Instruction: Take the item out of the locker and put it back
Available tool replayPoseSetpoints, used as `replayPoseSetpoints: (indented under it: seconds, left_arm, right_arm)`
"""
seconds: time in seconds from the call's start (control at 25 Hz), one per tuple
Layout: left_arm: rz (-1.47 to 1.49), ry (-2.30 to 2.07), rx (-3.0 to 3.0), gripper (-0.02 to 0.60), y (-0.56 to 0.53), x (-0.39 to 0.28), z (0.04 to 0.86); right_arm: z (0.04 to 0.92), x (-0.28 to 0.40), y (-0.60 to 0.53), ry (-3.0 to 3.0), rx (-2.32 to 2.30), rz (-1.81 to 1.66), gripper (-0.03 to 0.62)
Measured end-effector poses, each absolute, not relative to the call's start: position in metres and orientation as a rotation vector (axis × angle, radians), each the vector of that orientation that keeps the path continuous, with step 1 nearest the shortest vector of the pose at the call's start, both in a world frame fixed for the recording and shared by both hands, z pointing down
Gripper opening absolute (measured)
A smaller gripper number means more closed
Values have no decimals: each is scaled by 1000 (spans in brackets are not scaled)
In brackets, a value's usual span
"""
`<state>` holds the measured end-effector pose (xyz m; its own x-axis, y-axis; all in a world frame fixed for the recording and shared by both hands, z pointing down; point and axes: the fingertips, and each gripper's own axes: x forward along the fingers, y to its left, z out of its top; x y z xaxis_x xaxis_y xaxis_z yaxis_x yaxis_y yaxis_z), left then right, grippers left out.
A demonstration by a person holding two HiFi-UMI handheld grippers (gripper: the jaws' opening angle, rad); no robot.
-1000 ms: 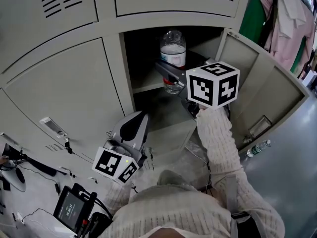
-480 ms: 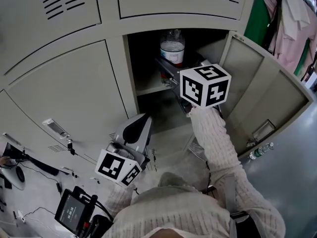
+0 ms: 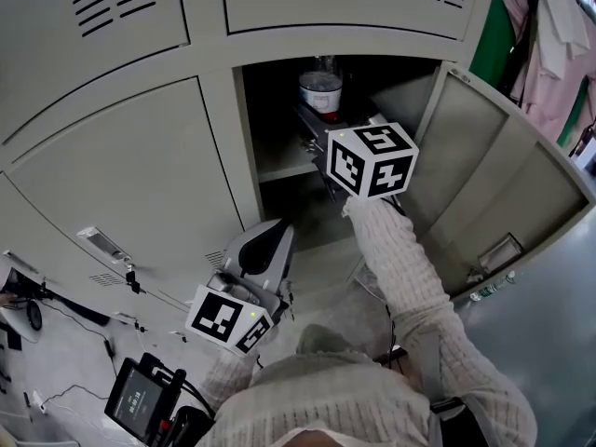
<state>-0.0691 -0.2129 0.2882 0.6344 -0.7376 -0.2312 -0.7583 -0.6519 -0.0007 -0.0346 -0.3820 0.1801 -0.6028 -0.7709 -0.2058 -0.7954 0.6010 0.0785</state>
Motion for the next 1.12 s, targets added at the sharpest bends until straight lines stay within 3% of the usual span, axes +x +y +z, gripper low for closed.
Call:
replayPoseSetpoints:
  seconds: [1.12]
  left_arm:
    - [343,1286,-2763,9,-214,-76,290]
  right_arm:
    - [185,-27,-381,2659,-1451,387,347]
